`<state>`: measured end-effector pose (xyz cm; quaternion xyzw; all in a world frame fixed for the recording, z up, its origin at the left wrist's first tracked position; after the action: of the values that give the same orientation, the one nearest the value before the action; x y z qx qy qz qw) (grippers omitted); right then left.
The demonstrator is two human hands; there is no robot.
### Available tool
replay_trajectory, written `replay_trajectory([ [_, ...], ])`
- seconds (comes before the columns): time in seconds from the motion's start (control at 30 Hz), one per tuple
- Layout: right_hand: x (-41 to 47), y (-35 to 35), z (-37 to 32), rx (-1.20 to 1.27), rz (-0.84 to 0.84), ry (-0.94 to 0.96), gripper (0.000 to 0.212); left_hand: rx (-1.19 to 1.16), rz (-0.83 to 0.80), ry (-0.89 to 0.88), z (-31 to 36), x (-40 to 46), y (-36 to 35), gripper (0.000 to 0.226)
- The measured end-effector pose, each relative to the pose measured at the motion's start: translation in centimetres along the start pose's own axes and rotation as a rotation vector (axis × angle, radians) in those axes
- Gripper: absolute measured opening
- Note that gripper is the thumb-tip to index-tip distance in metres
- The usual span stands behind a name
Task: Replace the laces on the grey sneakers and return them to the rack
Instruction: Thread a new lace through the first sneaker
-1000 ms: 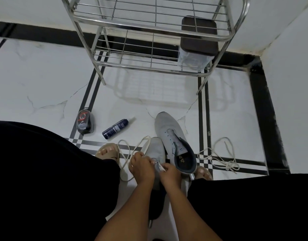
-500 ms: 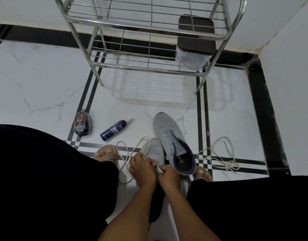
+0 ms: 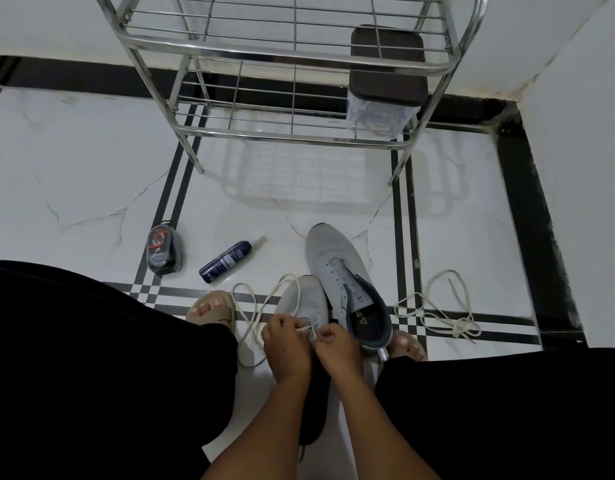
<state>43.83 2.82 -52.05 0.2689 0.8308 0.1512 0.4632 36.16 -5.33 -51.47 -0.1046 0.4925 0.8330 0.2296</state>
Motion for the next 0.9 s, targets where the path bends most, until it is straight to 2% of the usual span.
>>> replay_trajectory([
  [0.2,-0.2,-0.2,0.2,0.029,0.014,0.033,0.012,0.081,-0.013,0.034,1.1,0.9,-0.2,0.008],
  [0.33,-0.2,0.9,-0.6,0.017,0.130,0.030,0.020,0.001,-0.039,0.044,0.8,0.6,-0.4,0.014],
  [0.4,0.3,1.1,-1.4,-0.041,0.145,0.087,0.029,-0.022,-0.072,0.030,0.6,0.4,-0.5,0.017],
  [0.5,1.0,0.9,-2.2,-0.174,0.134,0.140,0.015,-0.086,-0.052,-0.033,0.3,-0.1,0.0,0.017],
  [0.57,1.1,0.9,-2.5,-0.292,0.144,0.148,0.012,-0.110,0.018,-0.015,-0.3,-1.0,0.5,0.029],
  [0.67,0.5,0.8,-2.7,-0.387,0.171,0.148,0.015,-0.068,0.044,0.134,-2.0,-2.4,0.6,0.068],
  [0.77,-0.7,1.7,-3.3,-0.262,0.266,0.084,0.010,-0.128,0.030,0.207,-2.3,-2.8,1.0,0.086],
  [0.83,-1.6,3.5,-4.1,-0.096,0.389,0.047,0.012,-0.232,0.009,0.260,-2.2,-2.7,1.5,0.085],
  [0.9,-2.2,6.5,-5.0,0.196,0.551,-0.017,0.016,-0.295,-0.024,0.312,-2.2,-2.8,1.9,0.080],
])
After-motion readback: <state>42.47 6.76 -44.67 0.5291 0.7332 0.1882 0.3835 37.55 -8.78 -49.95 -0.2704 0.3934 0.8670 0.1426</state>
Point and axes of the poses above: each hand's wrist, its own x-axis towards the middle knuckle, its own y-axis out of the back of the hand, z = x × y, the point moved 4 cm from there along x, towards the middle knuckle, and after that the axes turned 3 degrees about -z, right-handed, at the moved point
